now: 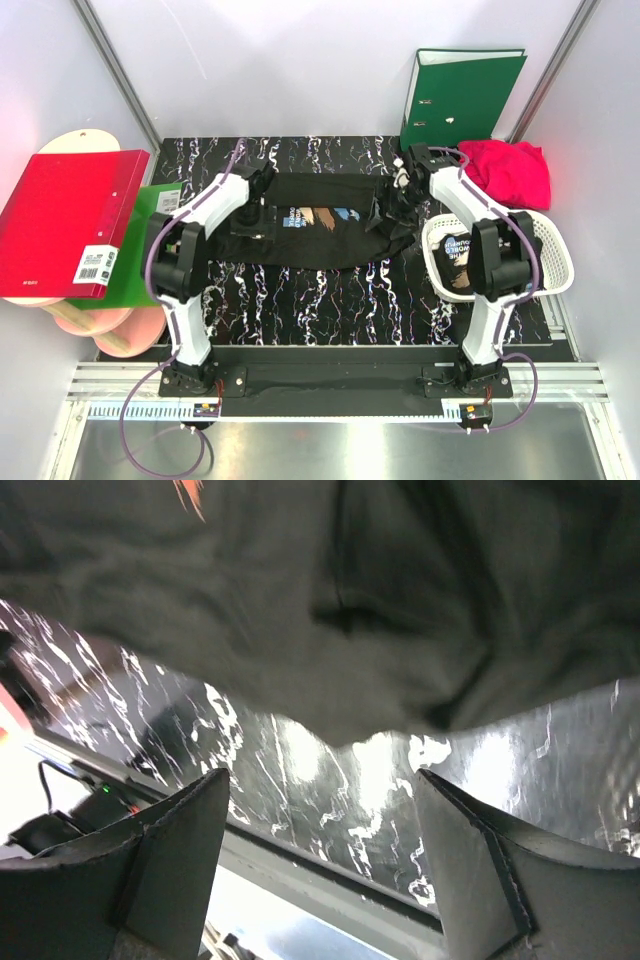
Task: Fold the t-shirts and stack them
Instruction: Fold the flattened tshirt in 1/3 of the way
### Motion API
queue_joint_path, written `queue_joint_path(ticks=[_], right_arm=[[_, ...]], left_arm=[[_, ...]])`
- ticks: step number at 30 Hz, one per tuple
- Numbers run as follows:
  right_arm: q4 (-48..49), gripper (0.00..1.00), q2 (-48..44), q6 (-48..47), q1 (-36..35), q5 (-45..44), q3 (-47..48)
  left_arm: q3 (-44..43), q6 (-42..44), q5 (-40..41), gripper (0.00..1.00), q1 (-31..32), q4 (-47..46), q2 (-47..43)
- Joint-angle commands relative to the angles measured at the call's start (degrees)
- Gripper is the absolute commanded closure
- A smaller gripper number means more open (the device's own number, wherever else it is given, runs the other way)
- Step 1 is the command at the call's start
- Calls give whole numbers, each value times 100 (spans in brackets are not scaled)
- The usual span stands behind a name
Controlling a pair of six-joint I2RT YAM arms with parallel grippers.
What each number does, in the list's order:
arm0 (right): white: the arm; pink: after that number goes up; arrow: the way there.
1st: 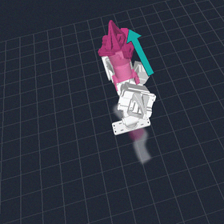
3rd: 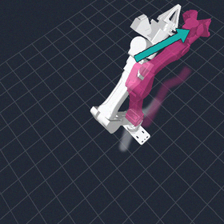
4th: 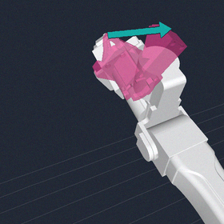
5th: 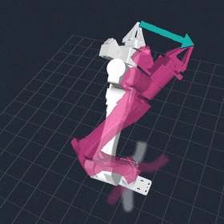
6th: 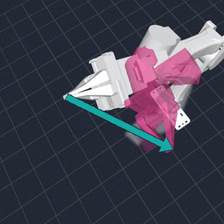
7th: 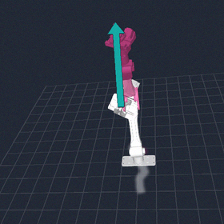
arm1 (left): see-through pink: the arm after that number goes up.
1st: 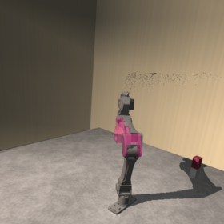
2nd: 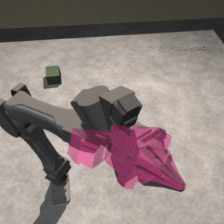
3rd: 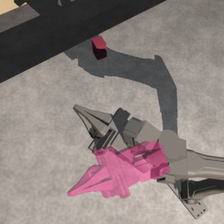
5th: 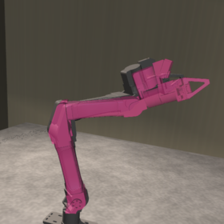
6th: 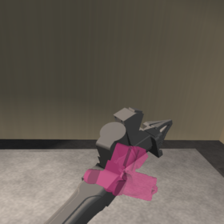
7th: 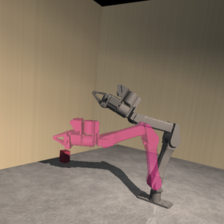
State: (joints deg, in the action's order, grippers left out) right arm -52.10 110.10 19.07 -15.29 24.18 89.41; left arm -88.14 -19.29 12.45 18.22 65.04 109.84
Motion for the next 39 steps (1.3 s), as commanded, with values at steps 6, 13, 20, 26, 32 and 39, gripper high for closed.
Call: queue_joint_path(ticks=[6, 13, 20, 26, 32, 39], right_arm=[[-326, 20, 1478, 246, -114, 447, 2025], [-1204, 23, 1655, -61, -229, -247, 2414], [-1673, 23, 1190, -342, -238, -389, 2486], [-1567, 26, 705, -325, -246, -2, 1617], [-1268, 37, 793, -202, -360, 95, 947], [-1198, 49, 1469, -149, -519, -203, 1210]], left_arm=[[-1389, 232, -32, 1, 6, 325, 1144], [-1566, 303, -67, 1, 6, 396, 1277], [-1356, 285, -129, 1, 6, 361, 1162], [-1241, 338, -128, 1, 6, 317, 1171], [-1276, 382, -155, 1, 6, 326, 1180], [-1197, 382, -102, 1, 6, 343, 1083]])
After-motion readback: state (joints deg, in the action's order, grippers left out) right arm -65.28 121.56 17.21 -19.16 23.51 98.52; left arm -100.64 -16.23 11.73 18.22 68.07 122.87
